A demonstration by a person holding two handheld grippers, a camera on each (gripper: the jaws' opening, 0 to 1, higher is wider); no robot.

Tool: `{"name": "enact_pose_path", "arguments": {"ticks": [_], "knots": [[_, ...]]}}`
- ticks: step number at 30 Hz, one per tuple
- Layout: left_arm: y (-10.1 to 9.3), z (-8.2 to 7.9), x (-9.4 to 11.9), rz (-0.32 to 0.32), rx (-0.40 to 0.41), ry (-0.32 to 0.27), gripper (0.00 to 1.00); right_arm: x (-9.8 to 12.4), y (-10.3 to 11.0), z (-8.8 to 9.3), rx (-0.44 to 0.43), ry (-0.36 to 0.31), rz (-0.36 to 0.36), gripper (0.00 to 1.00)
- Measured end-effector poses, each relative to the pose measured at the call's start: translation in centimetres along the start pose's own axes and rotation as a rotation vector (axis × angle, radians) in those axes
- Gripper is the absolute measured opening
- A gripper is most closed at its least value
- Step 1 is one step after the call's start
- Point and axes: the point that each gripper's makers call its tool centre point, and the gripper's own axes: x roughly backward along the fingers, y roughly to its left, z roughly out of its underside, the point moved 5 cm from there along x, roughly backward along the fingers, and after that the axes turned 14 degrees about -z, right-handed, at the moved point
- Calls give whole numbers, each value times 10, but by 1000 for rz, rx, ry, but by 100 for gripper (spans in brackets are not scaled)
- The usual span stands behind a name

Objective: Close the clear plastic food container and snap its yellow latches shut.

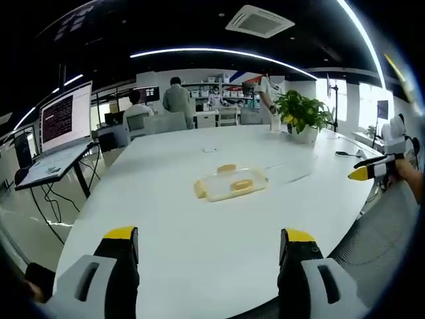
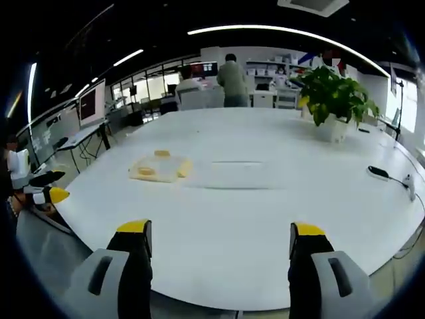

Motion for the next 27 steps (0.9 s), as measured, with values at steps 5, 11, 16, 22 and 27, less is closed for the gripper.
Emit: {"name": "enact_pose_path", "arguments": {"ticks": [5,11,16,22,27], "knots": [[1,0,0,-4,-1,1,84,0,0,0,-1,0,-3,83],[0,1,0,-7,-13,10,84,0,1,1,-1,5,-7,83],[1,2,0,-10,-16,11,83,0,1,1,-1,6,-10,82],[0,2,0,-9,-20,13,83,0,1,1,-1,9,-8,82],[0,2,1,-10,-22,14,83,0,1,1,-3,9,-8,82]]}}
